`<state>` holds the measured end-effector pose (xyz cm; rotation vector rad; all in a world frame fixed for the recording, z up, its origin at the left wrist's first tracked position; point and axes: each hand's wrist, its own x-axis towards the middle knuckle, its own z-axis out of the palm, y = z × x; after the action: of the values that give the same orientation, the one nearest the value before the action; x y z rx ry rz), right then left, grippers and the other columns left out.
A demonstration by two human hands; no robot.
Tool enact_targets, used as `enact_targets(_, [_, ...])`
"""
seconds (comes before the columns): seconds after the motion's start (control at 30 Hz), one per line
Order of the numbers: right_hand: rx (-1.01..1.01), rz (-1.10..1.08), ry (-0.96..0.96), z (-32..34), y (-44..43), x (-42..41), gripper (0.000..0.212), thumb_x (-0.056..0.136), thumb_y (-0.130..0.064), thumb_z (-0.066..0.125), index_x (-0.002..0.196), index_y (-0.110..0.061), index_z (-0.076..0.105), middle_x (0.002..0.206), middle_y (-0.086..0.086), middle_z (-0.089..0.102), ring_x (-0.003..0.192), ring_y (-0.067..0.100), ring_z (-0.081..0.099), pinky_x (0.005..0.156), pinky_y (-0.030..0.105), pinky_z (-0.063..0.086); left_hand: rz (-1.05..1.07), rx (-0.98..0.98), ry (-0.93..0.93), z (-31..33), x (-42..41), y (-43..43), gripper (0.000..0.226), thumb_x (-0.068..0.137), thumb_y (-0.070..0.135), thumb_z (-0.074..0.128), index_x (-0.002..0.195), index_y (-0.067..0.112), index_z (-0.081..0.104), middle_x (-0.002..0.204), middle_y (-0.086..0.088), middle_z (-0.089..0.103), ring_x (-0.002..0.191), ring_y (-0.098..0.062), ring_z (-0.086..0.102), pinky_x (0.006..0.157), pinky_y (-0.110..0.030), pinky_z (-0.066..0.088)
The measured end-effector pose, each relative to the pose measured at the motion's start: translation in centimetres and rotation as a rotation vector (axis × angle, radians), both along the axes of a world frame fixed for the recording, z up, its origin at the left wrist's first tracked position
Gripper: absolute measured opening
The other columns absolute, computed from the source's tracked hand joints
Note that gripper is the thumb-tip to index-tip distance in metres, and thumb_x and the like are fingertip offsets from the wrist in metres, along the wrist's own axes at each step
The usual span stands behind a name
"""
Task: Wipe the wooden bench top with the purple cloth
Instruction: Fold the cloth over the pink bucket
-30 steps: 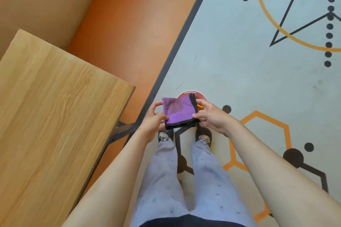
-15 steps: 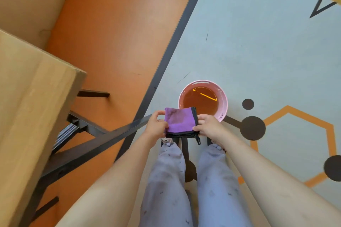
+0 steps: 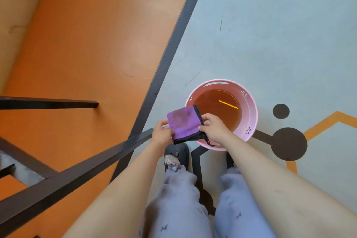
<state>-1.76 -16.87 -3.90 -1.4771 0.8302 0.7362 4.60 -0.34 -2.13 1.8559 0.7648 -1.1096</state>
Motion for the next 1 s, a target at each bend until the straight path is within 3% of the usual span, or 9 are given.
enact_targets(0.1, [-0.042,0.084,0.030,-1.7,-0.2,1.0,0.026,0.087,-0.004,0.059,0.111,-0.012,0.055,0.082,0.005,0.062,0.080,0.022,0.062,0.082,0.037,0.051,-0.008,-0.002,-0.009,-1.8,-0.4,-0.5,0.027,0.086,-0.013,0.043,0.104,0.007,0.050,0.085,-0.014,0.062,0.082,-0.031,0.060,0.086,-0.054,0.052])
enact_targets(0.23, [-0.109,0.139,0.013,-2.7,0.1,2.0,0.031,0.083,-0.006,0.061,0.113,-0.012,0.053,0.091,0.004,0.057,0.090,0.024,0.056,0.081,0.034,0.045,-0.023,-0.037,0.002,-3.2,-1.1,-1.5,0.024,0.088,-0.011,0.046,0.104,0.005,0.051,0.085,-0.014,0.061,0.084,-0.031,0.060,0.087,-0.054,0.051])
enact_targets(0.37, [0.119,0.091,0.025,-1.3,-0.1,1.2,0.032,0.088,-0.013,0.060,0.116,-0.019,0.048,0.088,0.005,0.065,0.084,0.019,0.062,0.072,0.029,0.048,0.169,-0.113,0.113,-2.5,-1.3,-0.7,0.031,0.085,-0.005,0.041,0.109,0.006,0.058,0.101,-0.015,0.065,0.085,-0.025,0.067,0.081,-0.043,0.059])
enact_targets(0.47, [0.207,0.016,0.074,-0.6,-0.6,-0.2,0.041,0.085,-0.004,0.064,0.119,-0.020,0.046,0.094,0.011,0.069,0.080,0.017,0.067,0.066,0.026,0.052,0.252,-0.220,0.219,-1.5,-2.2,0.4,0.031,0.083,-0.007,0.053,0.109,0.010,0.058,0.102,-0.013,0.069,0.092,-0.027,0.071,0.077,-0.037,0.059])
enact_targets(0.57, [0.162,0.012,0.108,-0.7,-0.4,-0.9,0.041,0.083,0.001,0.062,0.119,-0.015,0.048,0.087,0.013,0.066,0.072,0.017,0.063,0.065,0.026,0.052,0.185,-0.191,0.204,-1.5,-2.9,0.2,0.033,0.084,-0.009,0.060,0.110,0.010,0.053,0.103,-0.018,0.067,0.088,-0.027,0.069,0.070,-0.028,0.058])
enact_targets(0.67, [-0.005,0.087,0.080,-1.2,0.5,-0.3,0.038,0.080,-0.004,0.064,0.113,-0.018,0.051,0.094,0.007,0.062,0.082,0.019,0.059,0.067,0.027,0.046,0.014,-0.116,0.104,-1.8,-2.6,-1.0,0.038,0.081,-0.013,0.062,0.111,0.007,0.049,0.095,-0.016,0.065,0.079,-0.024,0.066,0.064,-0.023,0.058])
enact_targets(0.8, [-0.090,0.080,0.040,-1.2,1.5,0.3,0.041,0.081,-0.004,0.061,0.117,-0.018,0.048,0.096,0.004,0.058,0.090,0.022,0.055,0.072,0.030,0.041,-0.123,-0.060,0.057,-1.5,-2.3,-1.9,0.047,0.078,-0.016,0.059,0.115,0.012,0.047,0.099,-0.012,0.062,0.084,-0.024,0.062,0.070,-0.028,0.055])
enact_targets(1.0, [0.050,-0.111,0.080,-0.2,1.7,1.0,0.032,0.088,-0.007,0.047,0.119,-0.017,0.052,0.102,0.002,0.061,0.096,0.020,0.058,0.085,0.035,0.047,0.259,-0.138,0.154,-1.1,-2.3,-1.4,0.032,0.085,-0.010,0.050,0.113,0.001,0.060,0.101,-0.014,0.066,0.095,-0.027,0.064,0.085,-0.037,0.056])
